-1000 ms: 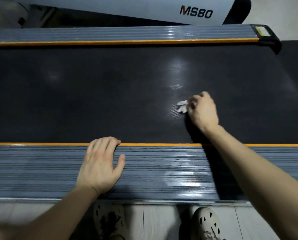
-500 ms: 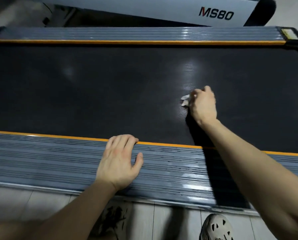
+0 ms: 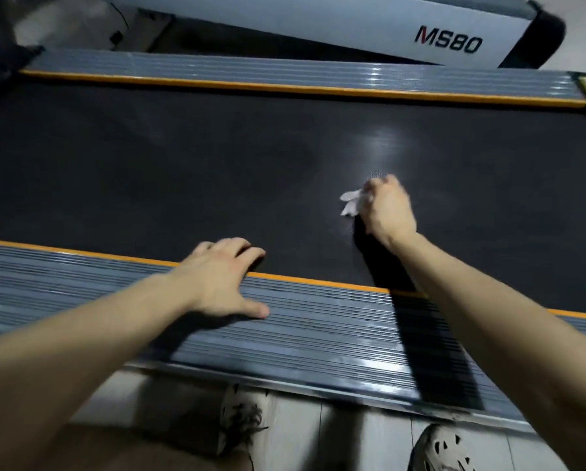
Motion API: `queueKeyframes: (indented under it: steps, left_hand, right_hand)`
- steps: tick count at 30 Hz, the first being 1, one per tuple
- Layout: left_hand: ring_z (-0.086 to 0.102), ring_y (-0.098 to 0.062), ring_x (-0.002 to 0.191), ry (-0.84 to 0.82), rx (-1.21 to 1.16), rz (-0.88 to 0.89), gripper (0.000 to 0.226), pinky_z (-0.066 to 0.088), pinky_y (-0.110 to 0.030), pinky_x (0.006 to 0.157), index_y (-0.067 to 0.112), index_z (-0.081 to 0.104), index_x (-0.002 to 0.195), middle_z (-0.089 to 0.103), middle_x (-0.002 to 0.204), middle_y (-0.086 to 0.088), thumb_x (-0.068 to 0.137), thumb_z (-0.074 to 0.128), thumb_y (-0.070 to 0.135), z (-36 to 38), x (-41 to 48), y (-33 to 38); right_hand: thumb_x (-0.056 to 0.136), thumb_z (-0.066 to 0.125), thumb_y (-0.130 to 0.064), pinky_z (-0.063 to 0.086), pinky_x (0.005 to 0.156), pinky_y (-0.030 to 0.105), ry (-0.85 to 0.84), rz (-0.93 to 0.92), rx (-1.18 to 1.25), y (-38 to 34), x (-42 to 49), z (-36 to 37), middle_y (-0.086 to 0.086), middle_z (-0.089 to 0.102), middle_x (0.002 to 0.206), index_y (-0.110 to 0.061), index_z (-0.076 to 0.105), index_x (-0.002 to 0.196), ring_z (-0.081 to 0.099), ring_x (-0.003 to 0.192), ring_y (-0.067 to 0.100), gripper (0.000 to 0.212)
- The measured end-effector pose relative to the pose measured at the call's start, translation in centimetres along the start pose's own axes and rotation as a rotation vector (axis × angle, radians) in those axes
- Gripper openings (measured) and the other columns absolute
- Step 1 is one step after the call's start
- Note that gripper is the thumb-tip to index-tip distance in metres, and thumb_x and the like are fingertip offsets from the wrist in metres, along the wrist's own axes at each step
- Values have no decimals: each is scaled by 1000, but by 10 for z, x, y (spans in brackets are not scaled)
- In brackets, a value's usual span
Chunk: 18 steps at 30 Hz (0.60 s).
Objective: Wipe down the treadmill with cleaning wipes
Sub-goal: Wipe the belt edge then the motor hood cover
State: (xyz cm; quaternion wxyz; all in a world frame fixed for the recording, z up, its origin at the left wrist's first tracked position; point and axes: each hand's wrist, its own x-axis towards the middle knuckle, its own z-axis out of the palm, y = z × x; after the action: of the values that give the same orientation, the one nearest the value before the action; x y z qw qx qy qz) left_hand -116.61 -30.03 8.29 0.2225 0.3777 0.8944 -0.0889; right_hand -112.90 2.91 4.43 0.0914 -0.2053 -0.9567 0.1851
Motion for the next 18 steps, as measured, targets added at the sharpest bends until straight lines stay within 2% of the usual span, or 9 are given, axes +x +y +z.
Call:
queueKeyframes:
  steps: [2, 4, 7, 10, 12, 14, 15, 16, 18]
  left_hand:
    - [7, -24, 166, -89, 18, -84, 131, 11, -55, 133, 36, 6, 171, 10, 178, -5, 67, 37, 109, 1, -2, -25]
    - [-2, -23, 167, -87, 7, -116, 124, 4, -56, 134, 36, -2, 171, 4, 180, -6, 71, 7, 109, 10, -4, -39]
    - [16, -29, 162, 66, 79, -78, 114, 14, -52, 133, 31, 10, 171, 20, 172, -10, 82, -9, 98, 29, -2, -43]
    - [36, -30, 146, 215, 114, -41, 105, 31, -48, 124, 25, 33, 165, 41, 154, -9, 92, 0, 93, 40, 1, -44]
    - [40, -31, 141, 293, 87, -32, 99, 36, -49, 119, 23, 42, 160, 45, 147, -9, 96, 9, 90, 47, 2, -47]
    - [41, -30, 139, 336, 43, -24, 92, 37, -50, 117, 23, 48, 156, 46, 144, -8, 98, 17, 88, 53, 4, -51]
    - [41, -29, 139, 353, 11, -20, 88, 37, -50, 116, 24, 49, 154, 46, 143, -6, 98, 20, 86, 55, 5, -52]
    - [41, -28, 139, 369, -19, -19, 84, 37, -49, 117, 26, 50, 153, 46, 142, -4, 99, 23, 84, 57, 5, -54]
    - [40, -25, 140, 390, -67, -25, 77, 36, -47, 118, 29, 51, 152, 45, 142, -1, 100, 27, 81, 57, 6, -55]
  right_hand:
    - [94, 67, -20, 51, 83, 32, -140, -307, 77, -35, -29, 8, 4, 61, 103, -19, 78, 102, 67, 95, 26, 13]
    - [99, 70, -31, 50, 89, 23, -328, -547, 187, -62, -64, 16, -6, 60, 104, -26, 80, 111, 65, 98, 13, 17]
    - [97, 69, -24, 52, 89, 27, -379, -688, 203, -66, -70, 25, -6, 59, 105, -23, 78, 112, 65, 97, 15, 18]
    - [96, 61, -20, 45, 82, 32, -188, -612, 44, -39, -18, 22, -8, 51, 89, -15, 77, 98, 63, 97, 32, 17]
    - [94, 56, -22, 34, 75, 30, 15, -284, -55, -11, 21, 12, -4, 47, 90, -8, 74, 95, 61, 99, 38, 23]
    - [95, 56, -21, 38, 76, 33, 86, 22, -85, -1, 37, 9, 10, 54, 103, -7, 71, 101, 61, 103, 39, 22]
    - [94, 58, -18, 42, 78, 34, 32, 10, -62, -11, 31, 10, 12, 59, 106, -9, 72, 102, 63, 103, 37, 18]
    - [91, 61, -16, 46, 80, 34, -60, -108, -4, -27, 20, 16, 11, 63, 105, -12, 73, 102, 65, 102, 33, 17]
    - [87, 70, -17, 49, 88, 27, -299, -459, 145, -69, -22, 24, 2, 69, 103, -20, 78, 102, 66, 100, 18, 17]
